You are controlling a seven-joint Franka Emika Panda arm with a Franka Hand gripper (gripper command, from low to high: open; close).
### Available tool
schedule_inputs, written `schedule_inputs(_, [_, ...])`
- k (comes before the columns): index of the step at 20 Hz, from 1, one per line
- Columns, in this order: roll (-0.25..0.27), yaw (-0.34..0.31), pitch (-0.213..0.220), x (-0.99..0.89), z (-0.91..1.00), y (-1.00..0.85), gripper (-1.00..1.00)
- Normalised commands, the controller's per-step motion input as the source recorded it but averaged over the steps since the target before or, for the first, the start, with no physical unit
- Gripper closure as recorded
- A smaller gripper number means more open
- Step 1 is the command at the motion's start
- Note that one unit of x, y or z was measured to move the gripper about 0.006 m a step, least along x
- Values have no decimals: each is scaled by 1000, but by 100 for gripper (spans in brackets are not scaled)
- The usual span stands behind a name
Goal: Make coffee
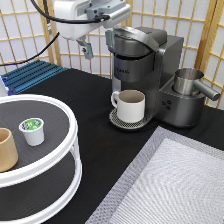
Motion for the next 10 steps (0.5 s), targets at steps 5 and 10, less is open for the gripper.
schedule_inputs(5, [38,-1,104,312,366,231,-100])
schedule_inputs(10, [1,-8,116,442,374,406,-100])
